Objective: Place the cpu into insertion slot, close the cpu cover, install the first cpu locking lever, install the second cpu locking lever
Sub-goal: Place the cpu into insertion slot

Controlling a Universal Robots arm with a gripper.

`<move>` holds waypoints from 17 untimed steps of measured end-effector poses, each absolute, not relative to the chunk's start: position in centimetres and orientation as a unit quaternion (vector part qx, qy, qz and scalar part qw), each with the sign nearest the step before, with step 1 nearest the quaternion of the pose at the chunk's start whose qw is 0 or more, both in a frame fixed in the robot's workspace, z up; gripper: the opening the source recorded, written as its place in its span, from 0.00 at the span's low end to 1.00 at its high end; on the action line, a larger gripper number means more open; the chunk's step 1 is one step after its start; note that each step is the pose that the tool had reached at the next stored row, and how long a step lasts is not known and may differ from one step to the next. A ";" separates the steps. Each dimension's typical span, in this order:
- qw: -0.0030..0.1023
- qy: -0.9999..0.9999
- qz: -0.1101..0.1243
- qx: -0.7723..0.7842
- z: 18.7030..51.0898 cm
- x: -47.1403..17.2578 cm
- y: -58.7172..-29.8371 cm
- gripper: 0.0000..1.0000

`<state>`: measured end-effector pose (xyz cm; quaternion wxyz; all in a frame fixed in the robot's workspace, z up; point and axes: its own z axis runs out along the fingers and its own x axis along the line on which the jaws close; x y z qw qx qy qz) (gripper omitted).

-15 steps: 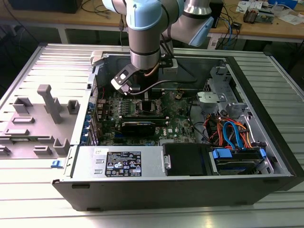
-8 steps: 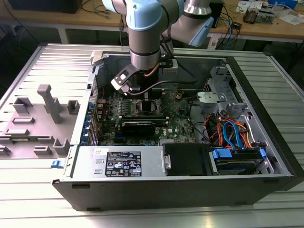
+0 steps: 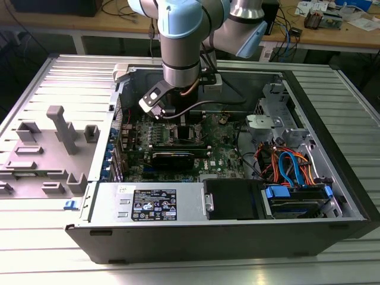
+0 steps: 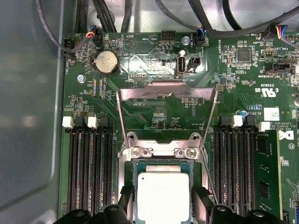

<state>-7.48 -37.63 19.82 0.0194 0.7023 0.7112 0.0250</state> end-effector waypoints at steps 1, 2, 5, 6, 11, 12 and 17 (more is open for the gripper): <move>0.019 0.711 0.025 0.702 19.8 -7.5 -37.6 0.62; 0.019 0.711 0.025 0.702 19.9 -7.5 -37.6 0.62; 0.019 0.711 0.025 0.702 20.2 -7.5 -37.6 0.62; 0.019 0.711 0.025 0.702 20.4 -7.5 -37.6 0.62; 0.019 0.711 0.025 0.702 21.4 -7.5 -37.6 0.62; 0.019 0.711 0.025 0.702 21.6 -7.5 -37.6 0.62; 0.019 0.711 0.025 0.702 22.6 -7.5 -37.6 0.29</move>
